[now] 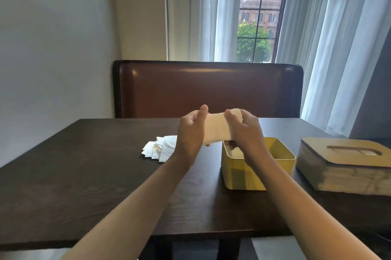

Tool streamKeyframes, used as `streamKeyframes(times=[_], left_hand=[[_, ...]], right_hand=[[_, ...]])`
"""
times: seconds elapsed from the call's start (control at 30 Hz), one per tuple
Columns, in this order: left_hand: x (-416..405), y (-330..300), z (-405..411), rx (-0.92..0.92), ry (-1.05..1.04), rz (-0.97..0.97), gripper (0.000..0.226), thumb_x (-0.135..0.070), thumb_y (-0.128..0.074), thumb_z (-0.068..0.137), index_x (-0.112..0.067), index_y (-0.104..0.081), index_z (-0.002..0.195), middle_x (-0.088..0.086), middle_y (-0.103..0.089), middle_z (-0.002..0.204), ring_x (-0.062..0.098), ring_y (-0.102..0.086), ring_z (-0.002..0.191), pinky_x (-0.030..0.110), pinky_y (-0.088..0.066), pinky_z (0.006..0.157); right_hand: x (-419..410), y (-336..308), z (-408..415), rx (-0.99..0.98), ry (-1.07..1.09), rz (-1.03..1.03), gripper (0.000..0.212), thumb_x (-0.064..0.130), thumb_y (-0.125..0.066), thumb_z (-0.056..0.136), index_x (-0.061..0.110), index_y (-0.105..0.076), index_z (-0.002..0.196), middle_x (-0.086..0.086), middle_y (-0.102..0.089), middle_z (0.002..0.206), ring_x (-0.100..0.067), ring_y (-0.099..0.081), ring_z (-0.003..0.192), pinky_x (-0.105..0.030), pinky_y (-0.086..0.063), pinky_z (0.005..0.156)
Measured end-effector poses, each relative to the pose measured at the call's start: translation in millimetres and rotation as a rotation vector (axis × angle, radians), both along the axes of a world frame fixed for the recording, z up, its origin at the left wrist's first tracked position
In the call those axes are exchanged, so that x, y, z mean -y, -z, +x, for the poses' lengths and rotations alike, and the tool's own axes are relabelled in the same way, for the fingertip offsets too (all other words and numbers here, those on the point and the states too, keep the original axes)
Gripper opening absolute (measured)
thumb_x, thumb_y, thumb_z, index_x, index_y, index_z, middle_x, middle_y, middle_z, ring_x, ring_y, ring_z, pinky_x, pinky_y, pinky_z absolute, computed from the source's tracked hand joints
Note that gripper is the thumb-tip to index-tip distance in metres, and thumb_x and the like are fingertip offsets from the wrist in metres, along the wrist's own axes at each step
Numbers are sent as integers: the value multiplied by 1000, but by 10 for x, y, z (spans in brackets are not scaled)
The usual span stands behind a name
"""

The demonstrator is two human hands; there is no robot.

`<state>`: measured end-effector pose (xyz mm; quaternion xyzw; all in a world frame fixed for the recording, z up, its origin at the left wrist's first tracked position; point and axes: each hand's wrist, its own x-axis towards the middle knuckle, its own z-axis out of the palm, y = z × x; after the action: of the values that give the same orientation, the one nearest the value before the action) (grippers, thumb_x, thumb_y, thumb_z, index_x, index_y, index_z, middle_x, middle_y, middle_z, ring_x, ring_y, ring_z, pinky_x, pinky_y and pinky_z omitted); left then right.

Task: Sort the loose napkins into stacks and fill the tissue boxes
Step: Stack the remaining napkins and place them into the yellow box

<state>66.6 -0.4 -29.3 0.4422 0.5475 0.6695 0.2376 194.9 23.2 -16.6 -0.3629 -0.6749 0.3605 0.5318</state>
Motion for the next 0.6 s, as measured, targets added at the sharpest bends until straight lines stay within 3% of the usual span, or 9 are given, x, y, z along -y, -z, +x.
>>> streamKeyframes(times=[0.13,0.27,0.33,0.4,0.47,0.6], left_hand=[[-44,34,127,-113,209,-6,46,-51,-67,86,-14,-69,113,9,-72,99,22,-69,89,27,-52,60],[-82,-29,245,-90,487,-106,26,-28,-65,97,-14,-67,119,16,-71,114,27,-69,105,32,-59,77],[-109,-87,293,-42,621,-191,27,-24,-66,96,-14,-67,121,16,-71,118,28,-69,110,37,-59,88],[-167,-142,355,-35,647,-259,24,-21,-67,95,-12,-67,118,14,-73,113,25,-70,105,35,-60,86],[-239,-189,420,0,566,-281,17,-17,-66,96,-9,-67,111,11,-73,103,21,-71,95,31,-61,74],[-386,-218,504,82,475,-332,18,-14,-66,96,-3,-66,110,14,-71,100,23,-69,87,31,-58,65]], right_hand=[[-165,-125,292,92,79,9,23,41,-55,97,26,-62,82,-2,-64,80,-18,-65,64,-24,-50,47],[-342,-226,548,207,67,-79,32,46,-59,94,19,-65,78,-4,-64,77,-15,-64,63,-21,-48,49],[-436,-256,643,287,66,-97,32,49,-62,92,20,-66,78,-1,-63,76,-13,-63,62,-19,-48,49],[-526,-274,723,316,64,-99,34,50,-62,91,19,-68,78,-2,-62,74,-12,-61,60,-18,-47,49],[-596,-271,807,274,10,-142,35,49,-63,91,15,-69,85,-5,-64,80,-12,-61,63,-18,-49,54],[-720,-210,947,195,-106,-204,20,31,-67,93,11,-70,90,-14,-66,93,-15,-60,70,-19,-55,65]])
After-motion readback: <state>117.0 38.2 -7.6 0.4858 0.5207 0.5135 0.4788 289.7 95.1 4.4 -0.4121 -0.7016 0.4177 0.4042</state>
